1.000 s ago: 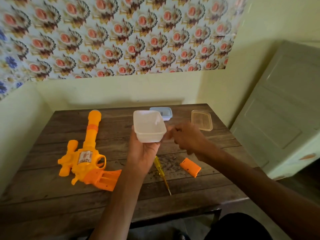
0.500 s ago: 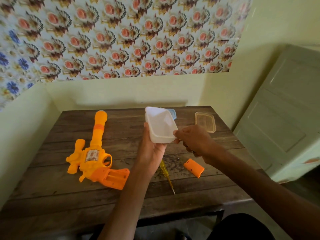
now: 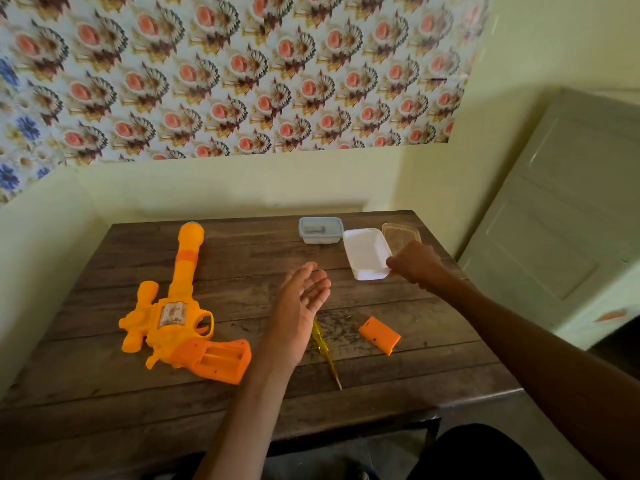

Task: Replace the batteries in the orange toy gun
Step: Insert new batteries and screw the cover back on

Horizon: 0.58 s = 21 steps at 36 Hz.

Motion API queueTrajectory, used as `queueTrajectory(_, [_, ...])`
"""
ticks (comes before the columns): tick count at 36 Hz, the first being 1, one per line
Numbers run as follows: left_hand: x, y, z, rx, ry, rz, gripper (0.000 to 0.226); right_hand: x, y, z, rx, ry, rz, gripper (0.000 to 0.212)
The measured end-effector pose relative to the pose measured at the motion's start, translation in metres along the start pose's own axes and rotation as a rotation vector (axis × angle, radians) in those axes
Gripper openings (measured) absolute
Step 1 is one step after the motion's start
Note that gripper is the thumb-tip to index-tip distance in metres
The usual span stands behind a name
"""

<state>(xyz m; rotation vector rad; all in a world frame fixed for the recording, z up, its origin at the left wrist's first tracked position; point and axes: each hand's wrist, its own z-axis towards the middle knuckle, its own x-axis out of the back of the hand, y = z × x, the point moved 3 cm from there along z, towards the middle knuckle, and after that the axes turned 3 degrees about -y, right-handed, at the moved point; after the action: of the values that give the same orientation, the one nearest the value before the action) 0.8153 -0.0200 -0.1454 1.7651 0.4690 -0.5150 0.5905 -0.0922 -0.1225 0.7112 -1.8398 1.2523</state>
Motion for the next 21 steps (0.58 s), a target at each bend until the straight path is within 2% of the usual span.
queueTrajectory(8, [0.003, 0.002, -0.001, -0.035, -0.028, 0.063, 0.031, -0.004, 0.004, 0.004, 0.007, -0.058, -0.017, 0.019])
queueTrajectory(14, [0.002, 0.003, -0.006, -0.029, -0.027, 0.048, 0.027, -0.004, 0.01, 0.008, 0.02, -0.078, -0.055, 0.033])
queueTrajectory(17, [0.002, 0.003, -0.007, -0.024, -0.016, 0.045, 0.025, 0.004, 0.008, 0.002, 0.063, 0.05, -0.168, 0.043])
queueTrajectory(19, [0.004, 0.006, -0.007, -0.029, -0.007, 0.041, 0.025, 0.013, -0.001, -0.011, 0.114, 0.176, -0.144, 0.032])
queueTrajectory(21, [0.007, 0.011, -0.009, -0.046, 0.005, 0.045, 0.023, 0.015, -0.016, -0.023, 0.224, 0.212, -0.096, 0.03])
